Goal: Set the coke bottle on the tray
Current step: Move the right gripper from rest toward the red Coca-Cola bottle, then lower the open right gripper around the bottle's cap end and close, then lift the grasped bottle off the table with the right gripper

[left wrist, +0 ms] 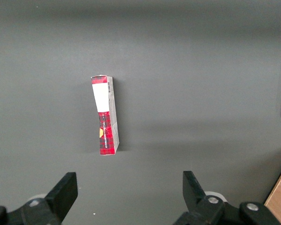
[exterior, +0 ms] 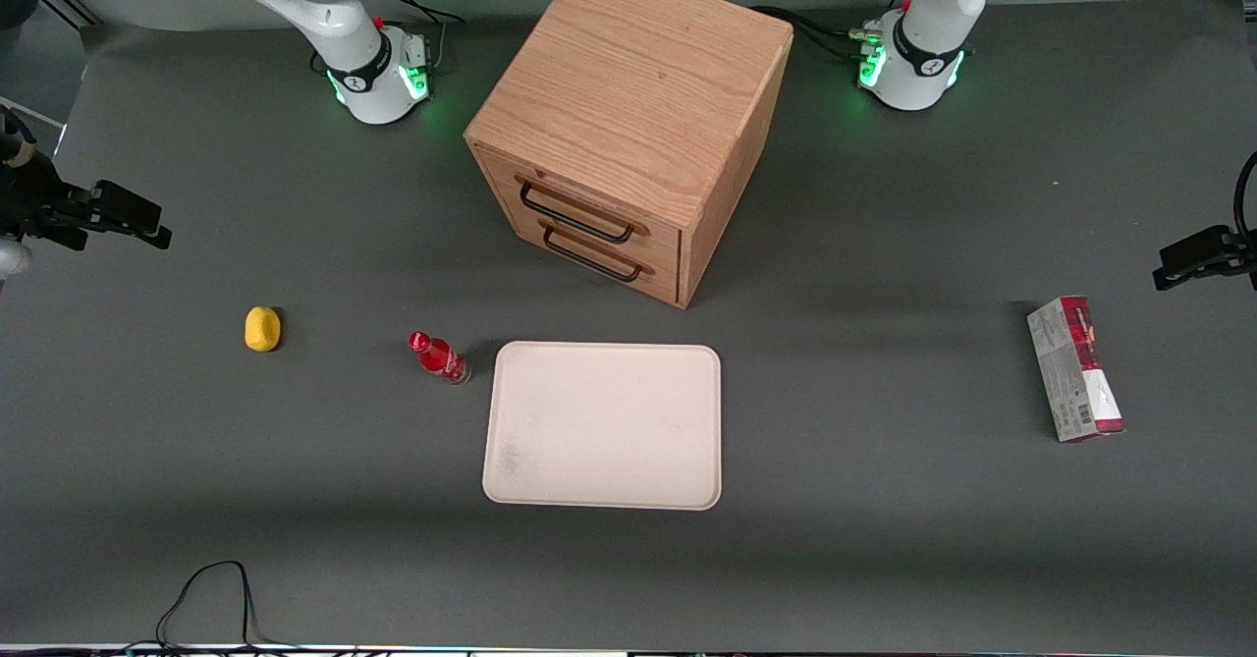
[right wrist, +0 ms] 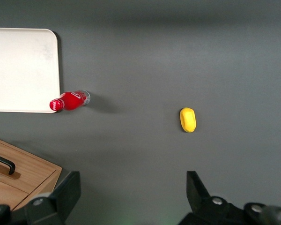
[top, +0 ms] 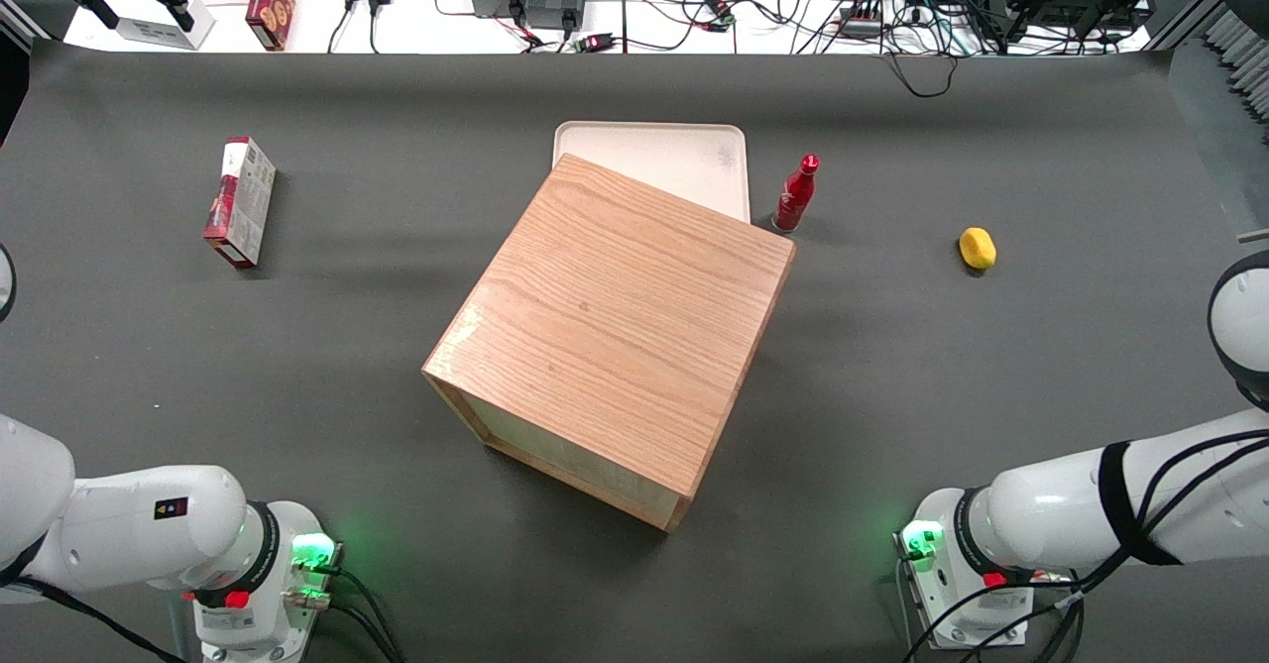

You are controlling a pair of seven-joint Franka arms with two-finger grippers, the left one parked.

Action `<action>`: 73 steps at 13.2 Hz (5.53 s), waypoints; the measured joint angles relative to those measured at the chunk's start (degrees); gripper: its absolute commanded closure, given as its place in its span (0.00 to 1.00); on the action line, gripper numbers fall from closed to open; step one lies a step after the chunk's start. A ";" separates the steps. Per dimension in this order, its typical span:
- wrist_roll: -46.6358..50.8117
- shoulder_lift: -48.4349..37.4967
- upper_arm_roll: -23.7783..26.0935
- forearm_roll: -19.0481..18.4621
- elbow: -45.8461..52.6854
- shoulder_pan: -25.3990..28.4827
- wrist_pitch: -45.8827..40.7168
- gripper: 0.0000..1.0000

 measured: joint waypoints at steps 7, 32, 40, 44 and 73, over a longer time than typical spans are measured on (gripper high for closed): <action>-0.28 0.00 0.03 0.00 -0.14 0.12 0.00 0.00; 10.66 15.83 0.58 0.07 9.03 17.92 4.79 0.00; 10.66 17.47 0.68 0.14 -8.16 18.31 23.45 0.00; 10.66 17.96 0.69 0.14 -16.81 18.68 34.86 0.00; 10.86 15.88 -0.11 2.06 16.35 18.61 -2.19 1.00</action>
